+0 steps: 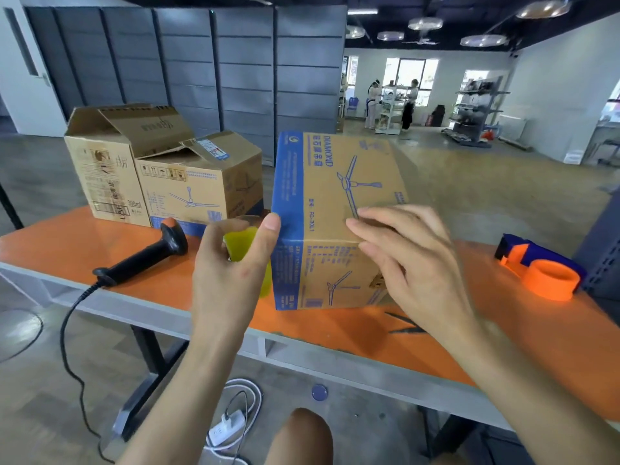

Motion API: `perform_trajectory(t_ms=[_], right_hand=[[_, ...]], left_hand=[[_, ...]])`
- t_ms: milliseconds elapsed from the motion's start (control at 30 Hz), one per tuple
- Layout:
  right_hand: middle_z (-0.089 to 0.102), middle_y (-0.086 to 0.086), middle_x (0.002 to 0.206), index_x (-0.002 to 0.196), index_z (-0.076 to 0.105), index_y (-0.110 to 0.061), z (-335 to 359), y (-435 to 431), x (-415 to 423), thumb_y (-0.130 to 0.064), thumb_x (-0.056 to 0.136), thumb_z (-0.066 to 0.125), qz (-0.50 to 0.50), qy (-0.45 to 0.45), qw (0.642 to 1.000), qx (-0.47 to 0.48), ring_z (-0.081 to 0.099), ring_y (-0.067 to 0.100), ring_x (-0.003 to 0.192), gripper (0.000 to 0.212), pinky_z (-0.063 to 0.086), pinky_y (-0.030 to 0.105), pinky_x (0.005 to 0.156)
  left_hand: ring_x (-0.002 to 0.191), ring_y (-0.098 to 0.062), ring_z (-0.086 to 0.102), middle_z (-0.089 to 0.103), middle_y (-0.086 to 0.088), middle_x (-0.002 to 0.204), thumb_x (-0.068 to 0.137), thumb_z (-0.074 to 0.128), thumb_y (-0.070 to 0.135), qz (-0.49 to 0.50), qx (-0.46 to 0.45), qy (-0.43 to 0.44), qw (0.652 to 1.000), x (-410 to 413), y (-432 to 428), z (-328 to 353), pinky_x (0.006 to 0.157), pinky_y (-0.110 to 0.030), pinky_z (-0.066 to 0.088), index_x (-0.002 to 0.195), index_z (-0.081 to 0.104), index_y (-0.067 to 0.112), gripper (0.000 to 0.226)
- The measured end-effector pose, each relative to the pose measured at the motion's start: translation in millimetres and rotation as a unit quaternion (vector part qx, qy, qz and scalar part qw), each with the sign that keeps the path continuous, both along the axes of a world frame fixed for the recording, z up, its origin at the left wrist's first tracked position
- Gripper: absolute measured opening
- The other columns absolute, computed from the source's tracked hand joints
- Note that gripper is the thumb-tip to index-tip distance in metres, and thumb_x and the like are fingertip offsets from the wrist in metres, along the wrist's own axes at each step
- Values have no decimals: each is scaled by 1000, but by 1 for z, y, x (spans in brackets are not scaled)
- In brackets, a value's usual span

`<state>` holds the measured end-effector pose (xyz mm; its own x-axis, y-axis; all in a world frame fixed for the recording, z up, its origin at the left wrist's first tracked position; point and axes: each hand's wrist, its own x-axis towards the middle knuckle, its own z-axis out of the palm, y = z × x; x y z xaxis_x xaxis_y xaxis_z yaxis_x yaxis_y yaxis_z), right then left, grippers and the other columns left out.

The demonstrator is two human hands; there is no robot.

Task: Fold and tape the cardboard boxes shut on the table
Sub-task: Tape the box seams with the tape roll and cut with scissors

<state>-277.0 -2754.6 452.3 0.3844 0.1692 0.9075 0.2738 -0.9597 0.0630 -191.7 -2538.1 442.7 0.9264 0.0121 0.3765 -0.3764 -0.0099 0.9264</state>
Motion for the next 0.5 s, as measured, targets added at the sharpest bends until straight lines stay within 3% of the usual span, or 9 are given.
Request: perform_trajectory(t_ms=[100, 200, 233, 367, 500], right_hand=[[71, -2, 117, 110, 78, -11, 1, 9, -9, -26, 97, 70, 4, 7, 999, 54, 60, 29, 104, 21, 49, 44, 90], [69, -2, 114, 102, 76, -12, 2, 17, -16, -35, 91, 76, -20, 25, 995, 97, 58, 25, 104, 26, 46, 35, 95], [68, -3, 114, 102, 75, -12, 1, 19, -18, -37, 90, 76, -28, 32, 993, 111, 57, 23, 105, 28, 43, 29, 97], [64, -4, 116, 102, 71, -13, 0, 29, -23, -48, 84, 75, -58, 51, 985, 155, 53, 19, 106, 39, 30, 12, 97], [62, -3, 119, 103, 67, -14, 8, 34, -22, -42, 85, 75, -73, 82, 978, 178, 51, 19, 109, 35, 24, 8, 97]], left_hand=[[66, 2, 51, 53, 27, 64, 67, 65, 80, -9, 4, -13, 1000, -7, 0, -4, 57, -12, 39, 100, 65, 33, 58], [82, -19, 65, 69, 7, 88, 68, 70, 76, -40, 1, -6, 999, -15, -4, -8, 71, -42, 56, 99, 64, 34, 52], [81, -20, 65, 70, 1, 91, 68, 71, 75, -43, -2, -8, 999, -18, -5, -8, 71, -46, 56, 99, 64, 34, 51], [67, -6, 52, 59, 15, 77, 66, 67, 78, -37, 8, -16, 999, -23, -7, -9, 64, -28, 42, 101, 63, 35, 55], [73, -5, 56, 59, 22, 75, 65, 67, 79, -44, 6, -7, 999, -25, -9, -7, 65, -26, 44, 101, 61, 37, 56]])
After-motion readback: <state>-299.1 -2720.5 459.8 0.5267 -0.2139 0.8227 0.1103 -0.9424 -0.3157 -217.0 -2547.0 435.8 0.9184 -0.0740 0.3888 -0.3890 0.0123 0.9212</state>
